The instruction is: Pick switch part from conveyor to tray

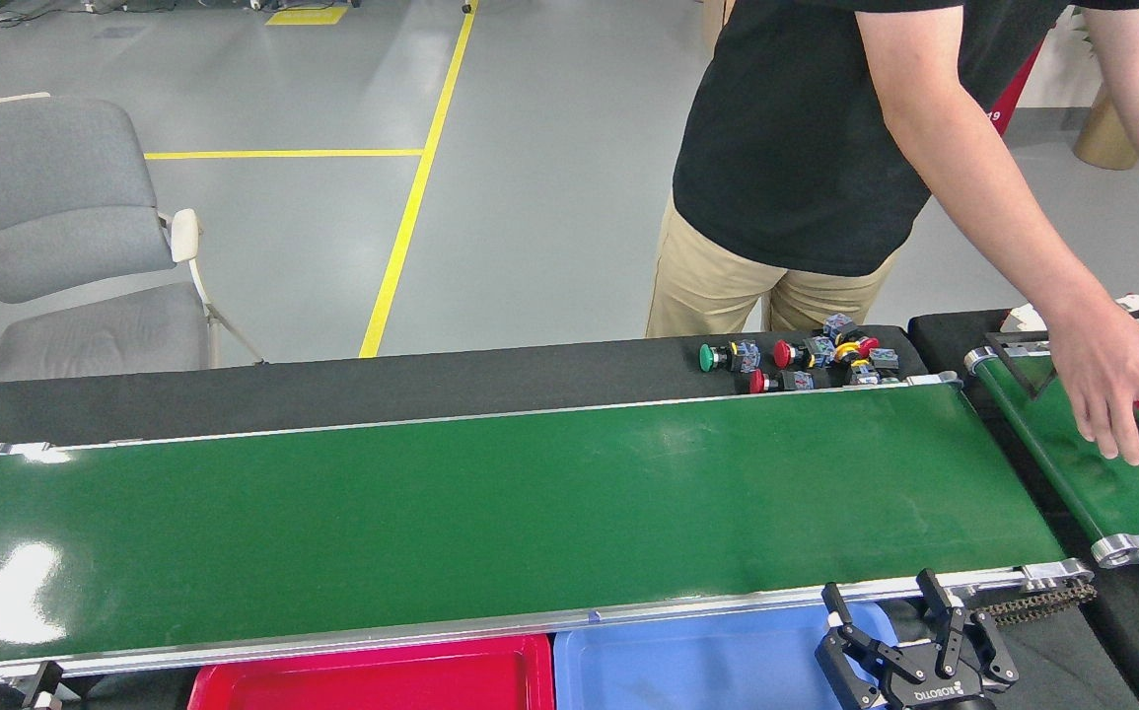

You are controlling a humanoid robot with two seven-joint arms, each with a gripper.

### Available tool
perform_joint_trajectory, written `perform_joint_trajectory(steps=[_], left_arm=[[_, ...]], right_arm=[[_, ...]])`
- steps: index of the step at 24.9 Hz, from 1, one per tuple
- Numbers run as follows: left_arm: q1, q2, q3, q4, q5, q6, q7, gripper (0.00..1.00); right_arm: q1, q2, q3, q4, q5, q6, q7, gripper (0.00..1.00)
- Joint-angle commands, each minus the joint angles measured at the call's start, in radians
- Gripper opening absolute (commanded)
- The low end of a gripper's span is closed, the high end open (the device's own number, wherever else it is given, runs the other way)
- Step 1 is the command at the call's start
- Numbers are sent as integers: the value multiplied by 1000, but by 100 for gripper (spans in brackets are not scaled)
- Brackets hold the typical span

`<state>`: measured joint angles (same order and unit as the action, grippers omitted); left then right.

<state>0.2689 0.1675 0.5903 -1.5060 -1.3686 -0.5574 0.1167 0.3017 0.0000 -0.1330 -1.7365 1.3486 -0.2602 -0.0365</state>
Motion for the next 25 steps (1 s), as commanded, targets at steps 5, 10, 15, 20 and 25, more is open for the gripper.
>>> perform_joint_trajectory(steps=[5,10,15,20,25], left_arm=[[-36,44,-93,-2,-10,1,8,100],[-30,35,-35,1,-4,1,9,100],[-31,38,-23,1,-4,-3,9,100],[-30,36,-21,0,-3,-1,9,100],[-30,36,-21,-2,-3,1,9,100]], right_arm=[[53,5,-36,-34,-6,1,-26,100],[56,15,-43,-34,-8,1,-54,100],[53,17,-68,-35,-13,2,-54,98],[50,6,-102,-34,-16,-1,-99,99],[50,2,-117,-34,-17,-7,-120,99]])
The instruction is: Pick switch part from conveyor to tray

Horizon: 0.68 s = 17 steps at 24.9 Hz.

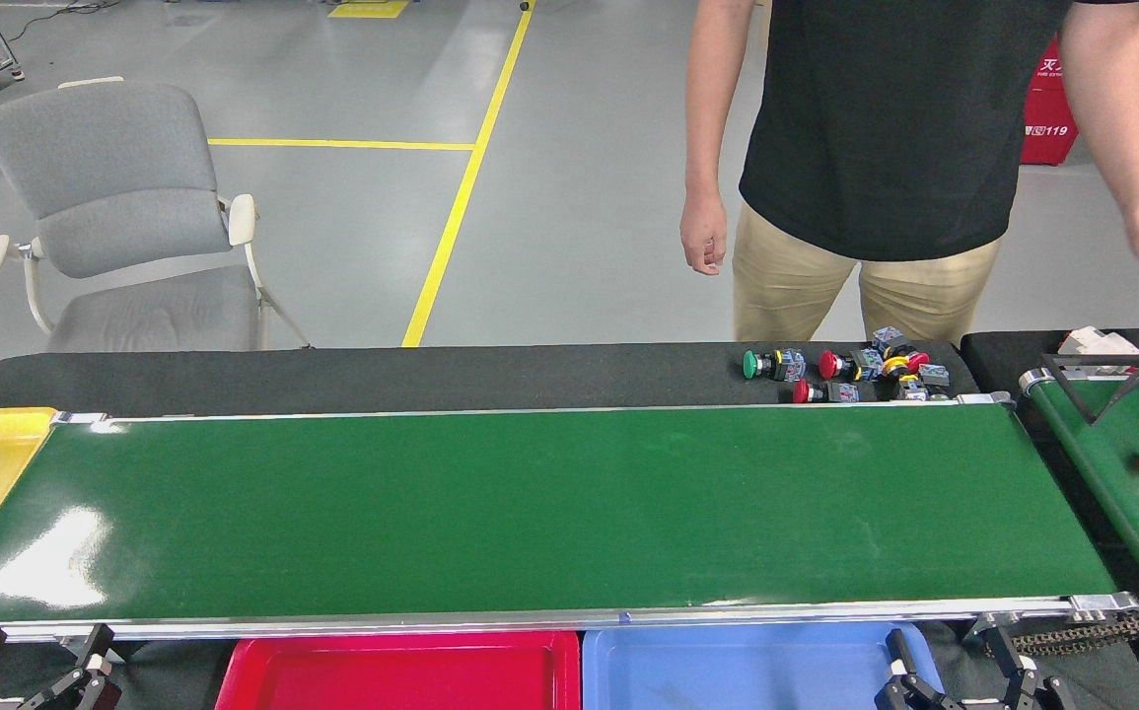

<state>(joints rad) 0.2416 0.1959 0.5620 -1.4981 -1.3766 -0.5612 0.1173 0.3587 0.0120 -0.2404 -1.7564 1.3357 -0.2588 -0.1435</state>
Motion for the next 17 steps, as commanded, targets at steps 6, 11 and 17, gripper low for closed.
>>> perform_joint_trajectory(steps=[6,11,17], left_arm=[[-4,14,6,-8,4,1,8,100],[-5,17,-2,-10,4,1,8,100],[-5,20,-4,-7,-4,1,8,100]], right_arm=[[-7,-47,-27,-12,-39,-10,-2,99],[-12,-73,-28,-8,-41,-8,1,98],[-47,-96,-28,1,-81,-8,107,99]])
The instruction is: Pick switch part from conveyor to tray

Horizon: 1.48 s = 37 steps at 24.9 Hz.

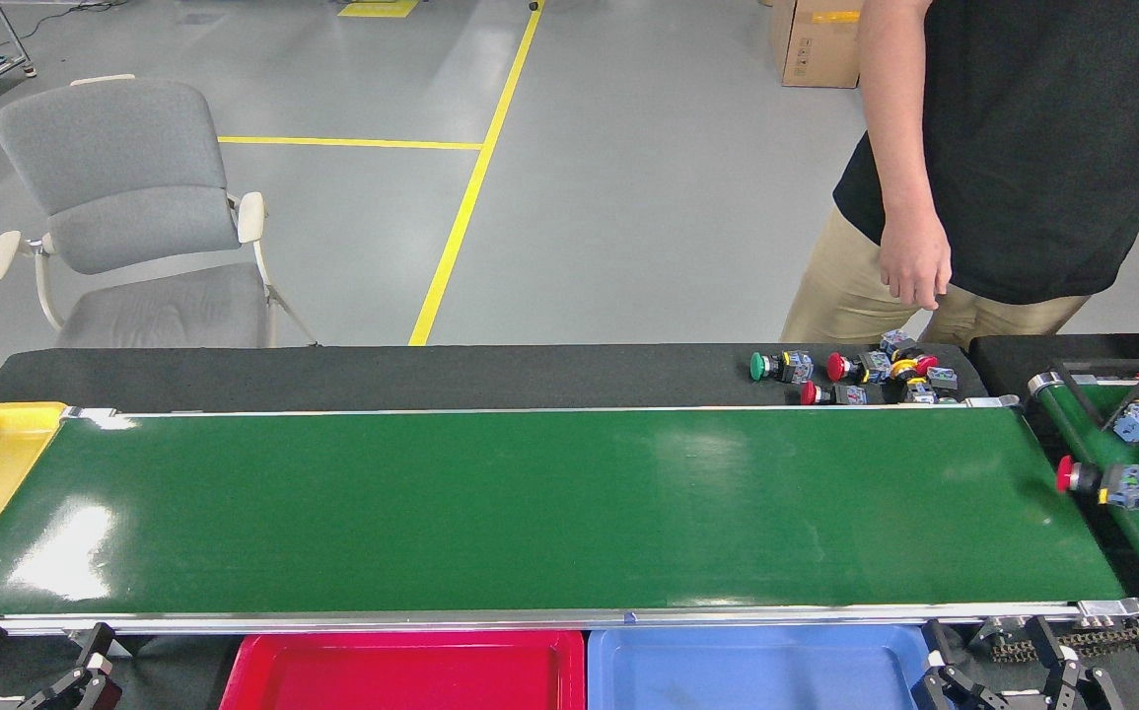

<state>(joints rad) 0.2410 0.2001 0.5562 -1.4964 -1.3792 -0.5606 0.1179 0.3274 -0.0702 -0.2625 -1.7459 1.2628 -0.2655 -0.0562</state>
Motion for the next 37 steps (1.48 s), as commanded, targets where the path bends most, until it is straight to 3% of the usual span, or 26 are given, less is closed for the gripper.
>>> perform_joint_trajectory(steps=[1,7,12,16,23,25,28,34,37], left_arm=[[-5,16,-1,-7,-3,1,8,100],[-3,18,-2,-8,-4,1,8,100],[1,25,-4,-12,-4,1,6,100],[1,19,-5,-13,-4,1,6,100],[-6,16,-15,-12,-6,4,5,100],[-8,16,-18,-12,-6,7,5,100],[-8,15,-18,-12,-6,10,5,100],[-8,13,-16,-12,-6,10,3,100],[-8,15,-16,-12,-6,10,3,100]], right_arm=[[-31,-20,-12,-9,-17,0,19,99],[-145,-92,-46,88,-40,3,96,98],[-235,-100,-44,206,-40,-1,176,98],[-248,-126,-35,235,-39,-3,185,99],[-294,-126,-7,286,-34,8,234,98],[-312,-126,8,313,-37,3,234,91],[-344,-131,49,353,-37,-3,233,62],[-380,-138,86,371,-39,-11,228,27],[-381,-132,86,351,-45,-87,208,25]])
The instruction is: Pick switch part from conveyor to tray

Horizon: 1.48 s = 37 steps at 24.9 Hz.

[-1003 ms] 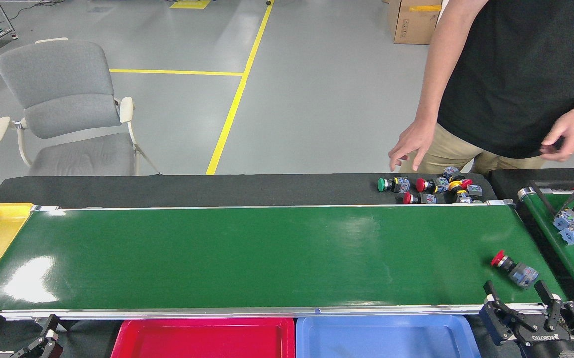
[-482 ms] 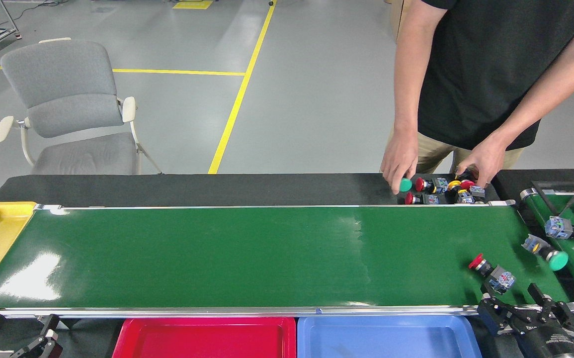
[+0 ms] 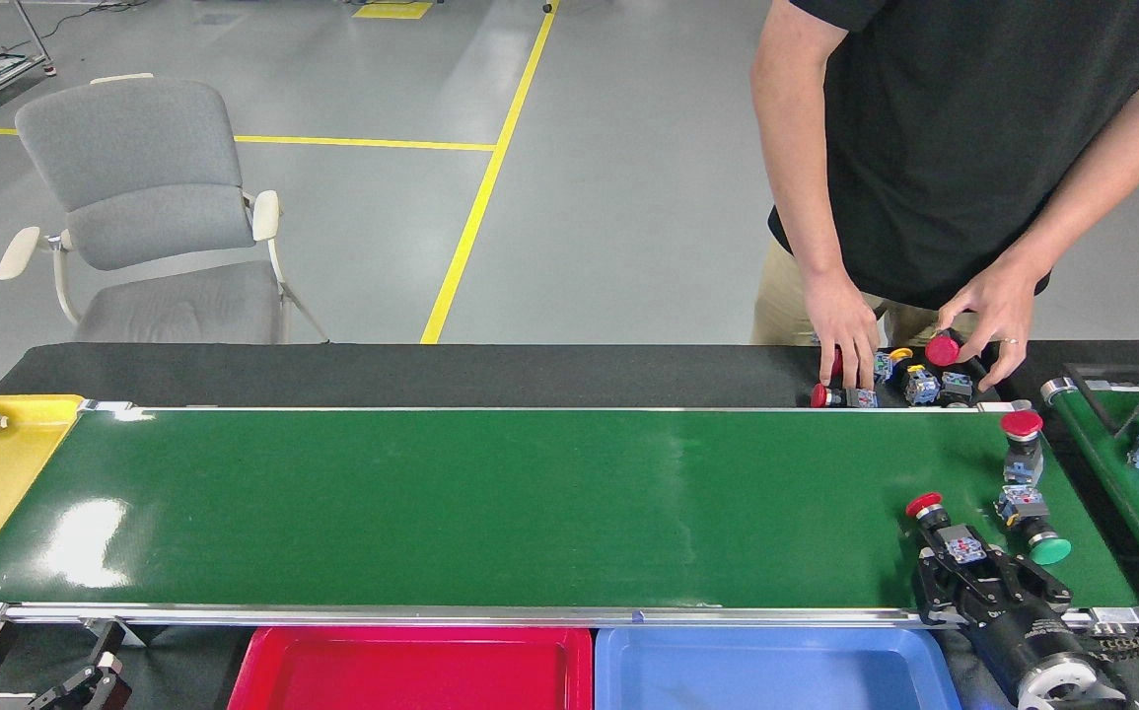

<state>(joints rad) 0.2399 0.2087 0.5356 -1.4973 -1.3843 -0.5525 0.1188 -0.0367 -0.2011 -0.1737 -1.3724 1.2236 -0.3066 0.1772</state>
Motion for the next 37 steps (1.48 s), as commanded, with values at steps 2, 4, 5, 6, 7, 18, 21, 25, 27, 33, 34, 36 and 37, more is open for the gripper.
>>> perform_joint_trajectory(steps=[2,4,5,6,7,18,21,25,27,33,34,36,37], left_arm=[[-7,8,4,-11,-1,0,2,100],[-7,9,4,-11,1,0,2,100],[-7,9,3,-11,1,-1,2,100],[-7,11,3,-11,1,-3,2,100],[-7,12,3,-11,1,-4,2,100],[-60,18,-42,-1,-1,-3,2,100],[-54,18,-42,-3,-1,-3,2,100],[-47,15,-37,-3,-1,-1,2,100],[-45,12,-35,-3,-1,-1,2,100],[-37,6,-31,-8,1,0,2,100],[-37,8,-29,-6,-1,2,2,100],[-37,8,-31,-6,1,2,2,100],[-37,8,-31,-8,1,2,2,100]], right_arm=[[-14,-1,-3,-63,-30,-175,-74,24],[-14,14,7,-108,-50,-394,-111,25],[-19,40,23,-129,-52,-479,-113,27],[-34,74,54,-142,-52,-479,-111,29],[-54,100,92,-143,-47,-479,-107,30],[-95,241,579,-97,165,-479,-88,98],[-98,247,542,-112,152,-479,-96,98],[-12,243,183,-218,111,-479,-90,98],[84,261,-44,-298,93,-479,-91,98],[339,322,-319,-389,80,-286,-180,93],[351,321,-296,-390,82,-198,-205,93],[353,319,-251,-390,93,-95,-209,93],[353,319,-236,-390,94,-66,-209,93]])
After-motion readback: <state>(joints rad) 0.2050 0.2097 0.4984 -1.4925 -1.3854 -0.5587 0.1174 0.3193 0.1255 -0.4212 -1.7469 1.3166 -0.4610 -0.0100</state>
